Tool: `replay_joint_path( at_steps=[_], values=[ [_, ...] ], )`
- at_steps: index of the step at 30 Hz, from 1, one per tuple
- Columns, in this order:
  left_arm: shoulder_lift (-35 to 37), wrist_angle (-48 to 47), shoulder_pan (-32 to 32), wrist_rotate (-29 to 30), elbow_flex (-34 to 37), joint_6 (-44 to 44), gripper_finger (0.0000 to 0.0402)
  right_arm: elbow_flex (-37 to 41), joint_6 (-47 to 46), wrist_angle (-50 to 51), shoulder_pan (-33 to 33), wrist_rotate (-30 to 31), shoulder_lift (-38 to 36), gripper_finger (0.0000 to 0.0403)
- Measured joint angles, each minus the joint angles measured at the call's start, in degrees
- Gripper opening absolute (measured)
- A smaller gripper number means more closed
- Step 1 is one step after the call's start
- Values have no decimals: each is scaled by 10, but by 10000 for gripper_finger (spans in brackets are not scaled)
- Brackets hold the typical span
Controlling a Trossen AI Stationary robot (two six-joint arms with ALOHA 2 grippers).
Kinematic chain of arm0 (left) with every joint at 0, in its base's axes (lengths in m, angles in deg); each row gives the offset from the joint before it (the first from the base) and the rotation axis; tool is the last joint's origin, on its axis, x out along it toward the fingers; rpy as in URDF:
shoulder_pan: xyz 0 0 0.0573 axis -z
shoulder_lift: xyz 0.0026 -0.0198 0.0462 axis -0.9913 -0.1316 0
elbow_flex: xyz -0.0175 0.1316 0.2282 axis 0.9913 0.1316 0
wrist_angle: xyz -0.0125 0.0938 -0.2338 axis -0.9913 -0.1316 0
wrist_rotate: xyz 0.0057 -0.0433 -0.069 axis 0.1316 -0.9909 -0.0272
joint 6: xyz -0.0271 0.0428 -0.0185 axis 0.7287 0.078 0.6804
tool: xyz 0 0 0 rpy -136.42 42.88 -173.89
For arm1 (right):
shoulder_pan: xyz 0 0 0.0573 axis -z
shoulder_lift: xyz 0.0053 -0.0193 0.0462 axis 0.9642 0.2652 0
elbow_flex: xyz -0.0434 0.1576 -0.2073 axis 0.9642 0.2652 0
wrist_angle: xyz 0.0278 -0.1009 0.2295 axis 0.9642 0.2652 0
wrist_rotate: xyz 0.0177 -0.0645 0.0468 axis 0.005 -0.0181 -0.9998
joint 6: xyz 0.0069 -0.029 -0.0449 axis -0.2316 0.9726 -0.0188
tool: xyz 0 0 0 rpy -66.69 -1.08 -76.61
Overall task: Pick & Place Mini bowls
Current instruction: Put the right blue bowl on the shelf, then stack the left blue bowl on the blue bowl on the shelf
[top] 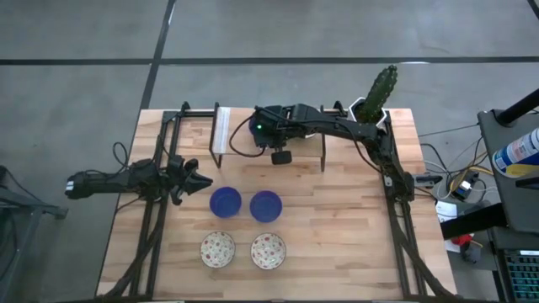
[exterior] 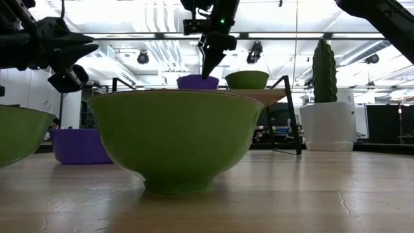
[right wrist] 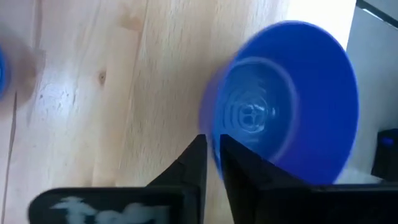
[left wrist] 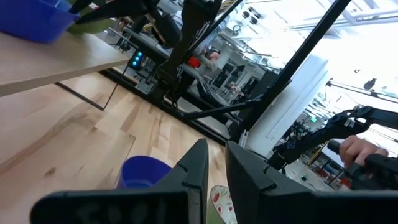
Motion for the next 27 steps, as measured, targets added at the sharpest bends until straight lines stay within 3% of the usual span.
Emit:
replay_joint_path(
  at_steps=[9,19,27],
  values=[
    [0,0,0,0,0,0,48,-22,-34,13,-20,48,-5,67],
    [-4,-16,0,17,0,42,49,-47,-151,69,-106,41,-39,59],
    [-10,65,1,20,0,30,49,-47,-264,123,-195,11,-50,59]
  ],
)
